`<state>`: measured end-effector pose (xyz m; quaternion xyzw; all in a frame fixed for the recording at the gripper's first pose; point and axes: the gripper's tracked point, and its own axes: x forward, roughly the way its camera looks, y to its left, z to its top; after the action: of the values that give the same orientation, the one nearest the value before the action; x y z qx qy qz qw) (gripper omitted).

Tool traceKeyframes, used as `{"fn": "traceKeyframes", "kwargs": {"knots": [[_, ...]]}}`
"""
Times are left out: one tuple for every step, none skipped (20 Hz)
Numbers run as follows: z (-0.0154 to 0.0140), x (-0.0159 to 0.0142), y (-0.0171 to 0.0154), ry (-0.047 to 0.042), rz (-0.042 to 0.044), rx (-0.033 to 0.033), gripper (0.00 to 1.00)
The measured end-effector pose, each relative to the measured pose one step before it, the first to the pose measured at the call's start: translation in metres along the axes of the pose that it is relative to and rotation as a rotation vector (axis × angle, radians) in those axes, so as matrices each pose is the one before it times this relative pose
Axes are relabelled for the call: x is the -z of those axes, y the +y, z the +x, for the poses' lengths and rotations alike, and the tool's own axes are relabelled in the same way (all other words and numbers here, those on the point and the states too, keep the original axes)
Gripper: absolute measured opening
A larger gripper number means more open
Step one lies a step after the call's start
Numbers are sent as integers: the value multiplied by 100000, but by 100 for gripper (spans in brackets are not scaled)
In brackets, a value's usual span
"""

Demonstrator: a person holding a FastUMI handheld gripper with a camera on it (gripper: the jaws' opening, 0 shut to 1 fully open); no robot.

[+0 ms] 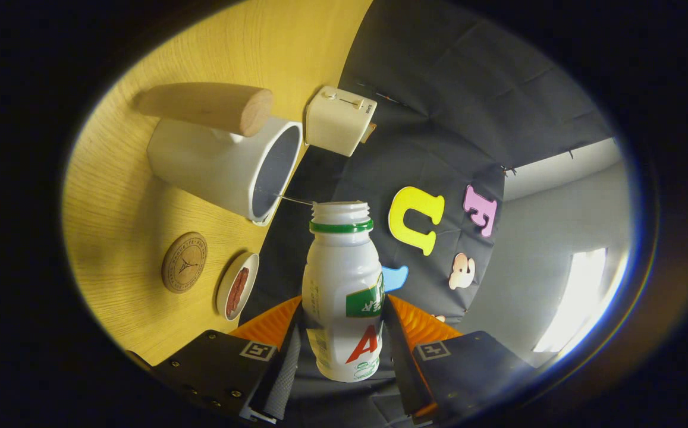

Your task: Take the bottle from table, then pour the juice into the cup, finally place the bottle on the coaster

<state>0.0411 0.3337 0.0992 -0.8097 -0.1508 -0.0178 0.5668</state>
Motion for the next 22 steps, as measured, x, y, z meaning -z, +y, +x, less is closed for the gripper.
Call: {"fn": "traceKeyframes", "kwargs": {"knots": [[-50, 46, -21, -69, -436, 12, 71], [-11, 5, 6, 47, -363, 143, 71], [6, 46, -15, 17, -284, -15, 71], [-5, 44, -23, 48, -111, 7, 71], [-1, 18, 10, 44, -66, -49, 71], [-6, -36, -36, -72, -202, -17, 71], [36, -7, -76, -52, -272, 115, 71], [41, -17, -102, -4, -189, 158, 71], [-23, 29, 13, -75, -133, -6, 71], [-22, -16, -29, -43, -143, 113, 70], [-52, 2, 24, -75, -355, -75, 71], [97, -89, -58, -107, -457, 93, 70], [-23, -7, -33, -193, -542, 50, 70], [52, -81, -78, -97, -434, 138, 70], [-57, 27, 0, -197, -355, 171, 70], [52, -90, -51, -119, -339, 81, 71], [-9, -58, -8, -173, -354, 141, 71], [15, -48, -44, -172, -402, 65, 71], [-69, -3, -63, -147, -383, 141, 71], [55, -70, -67, -199, -370, 126, 71], [-42, -67, -19, -147, -290, 177, 71], [54, -65, -22, -117, -220, 117, 71]]}}
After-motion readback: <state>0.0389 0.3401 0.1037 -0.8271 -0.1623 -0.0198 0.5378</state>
